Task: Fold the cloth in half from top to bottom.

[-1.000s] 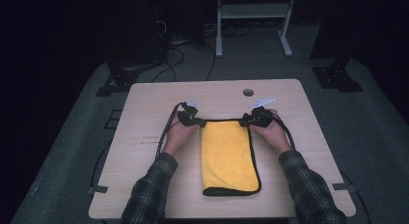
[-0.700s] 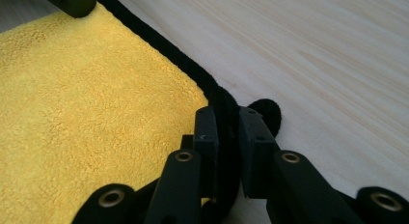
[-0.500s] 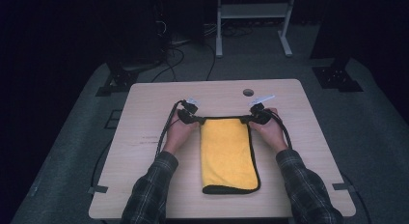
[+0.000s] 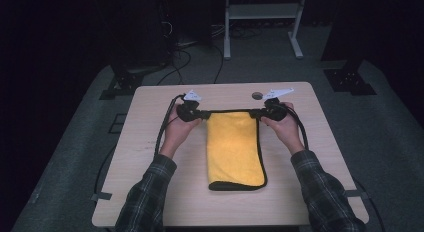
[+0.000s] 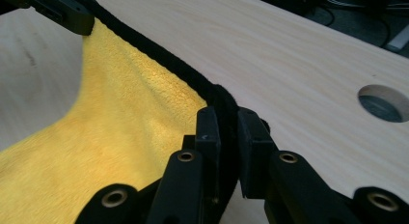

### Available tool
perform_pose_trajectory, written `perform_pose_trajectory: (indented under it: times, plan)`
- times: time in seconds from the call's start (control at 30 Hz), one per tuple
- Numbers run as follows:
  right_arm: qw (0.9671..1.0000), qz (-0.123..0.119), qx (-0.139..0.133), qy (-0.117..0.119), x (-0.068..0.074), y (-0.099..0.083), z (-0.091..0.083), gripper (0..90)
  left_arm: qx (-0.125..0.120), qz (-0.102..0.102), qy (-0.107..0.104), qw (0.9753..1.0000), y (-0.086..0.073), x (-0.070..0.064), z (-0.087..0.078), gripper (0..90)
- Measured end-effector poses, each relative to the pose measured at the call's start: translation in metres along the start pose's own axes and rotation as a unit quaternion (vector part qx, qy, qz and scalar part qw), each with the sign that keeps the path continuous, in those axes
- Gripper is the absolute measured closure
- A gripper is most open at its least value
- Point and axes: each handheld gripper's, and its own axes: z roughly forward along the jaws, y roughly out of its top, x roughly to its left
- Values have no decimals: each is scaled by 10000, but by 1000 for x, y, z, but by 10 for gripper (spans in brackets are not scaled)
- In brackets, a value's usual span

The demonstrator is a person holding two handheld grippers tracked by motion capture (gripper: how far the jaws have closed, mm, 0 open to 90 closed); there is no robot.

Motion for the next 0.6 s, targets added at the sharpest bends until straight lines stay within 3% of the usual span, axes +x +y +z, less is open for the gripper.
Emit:
perform_pose_trajectory:
  times: [0.27,0.6]
  plan:
    - [9994,-80,-13,326,15,-20,-13,798,-19,-133,-346,9993,-21,-23,-16,837]
    - [9980,-9,-101,618,33,-50,-31,797,-51,-76,-656,9978,-39,-48,-30,837]
